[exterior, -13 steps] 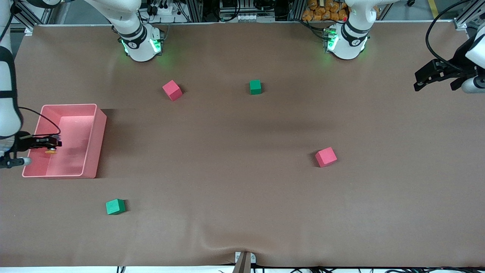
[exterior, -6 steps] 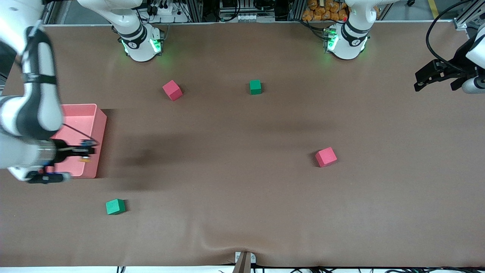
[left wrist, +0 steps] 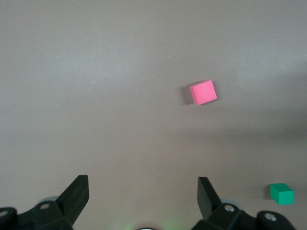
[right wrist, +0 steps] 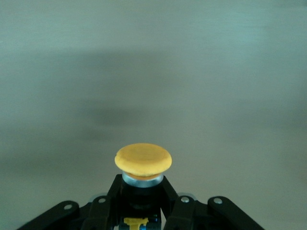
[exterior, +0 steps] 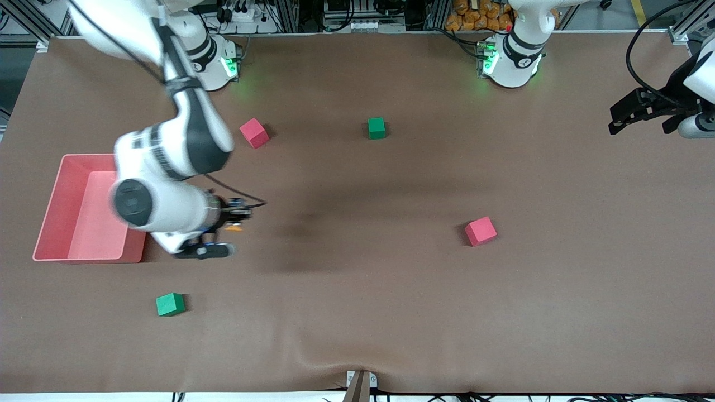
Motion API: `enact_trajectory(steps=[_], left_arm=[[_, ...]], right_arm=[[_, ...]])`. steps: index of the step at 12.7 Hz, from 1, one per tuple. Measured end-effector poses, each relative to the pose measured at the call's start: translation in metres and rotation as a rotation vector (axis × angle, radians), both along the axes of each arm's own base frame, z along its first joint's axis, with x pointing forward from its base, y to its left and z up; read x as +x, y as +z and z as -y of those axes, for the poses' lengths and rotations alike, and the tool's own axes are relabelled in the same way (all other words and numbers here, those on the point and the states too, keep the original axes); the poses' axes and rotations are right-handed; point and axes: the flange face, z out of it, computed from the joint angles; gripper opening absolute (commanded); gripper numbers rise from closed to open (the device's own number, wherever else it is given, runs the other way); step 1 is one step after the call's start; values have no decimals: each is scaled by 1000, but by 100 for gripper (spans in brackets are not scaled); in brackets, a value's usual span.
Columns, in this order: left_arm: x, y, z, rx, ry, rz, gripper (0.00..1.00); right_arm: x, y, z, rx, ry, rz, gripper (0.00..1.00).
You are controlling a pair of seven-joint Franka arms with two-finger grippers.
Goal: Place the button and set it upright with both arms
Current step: 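Lift the button out of the bin and carry it to mid-table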
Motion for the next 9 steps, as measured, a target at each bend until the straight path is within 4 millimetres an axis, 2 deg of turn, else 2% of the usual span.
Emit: enact_trajectory(steps=[2,5,9], left_arm=[[0,0,1,0,-1,0,100],[0,-1,0,0,-1,-1,100],[1,-1,0,0,0,-3,100]], right_arm=[[-13,-21,-56,2,42,46,0],[-32,-66,-123,5,57,97,0],[-68,-99,-211,25,62,126,0]])
